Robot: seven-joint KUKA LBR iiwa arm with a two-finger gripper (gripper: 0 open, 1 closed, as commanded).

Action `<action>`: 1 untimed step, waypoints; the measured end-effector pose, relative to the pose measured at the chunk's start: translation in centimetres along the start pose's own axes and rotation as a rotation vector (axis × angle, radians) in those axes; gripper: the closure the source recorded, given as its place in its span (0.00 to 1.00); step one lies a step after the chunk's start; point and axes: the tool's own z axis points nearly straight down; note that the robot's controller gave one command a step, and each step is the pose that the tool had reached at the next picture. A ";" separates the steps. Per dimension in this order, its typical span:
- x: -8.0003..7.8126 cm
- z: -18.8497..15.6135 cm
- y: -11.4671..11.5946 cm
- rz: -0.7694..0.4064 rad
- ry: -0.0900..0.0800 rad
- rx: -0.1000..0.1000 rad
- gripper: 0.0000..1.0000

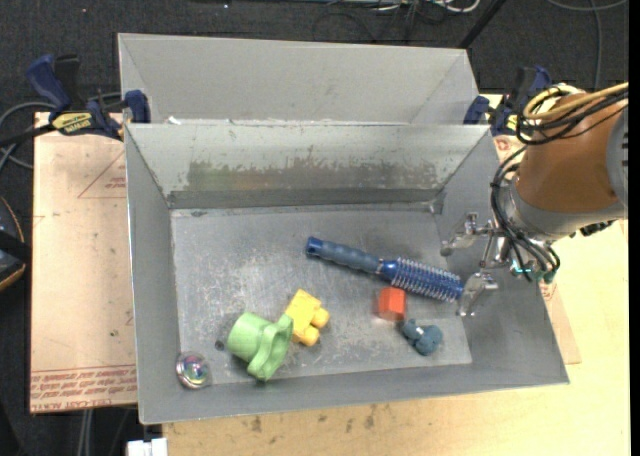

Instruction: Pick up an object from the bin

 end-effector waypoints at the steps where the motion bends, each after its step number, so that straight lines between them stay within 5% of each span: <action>1: -2.1 5.7 1.6 0.040 -0.011 0.002 0.00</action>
Offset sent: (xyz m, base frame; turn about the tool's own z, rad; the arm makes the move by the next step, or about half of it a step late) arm 0.0177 0.0154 -0.0592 0.0413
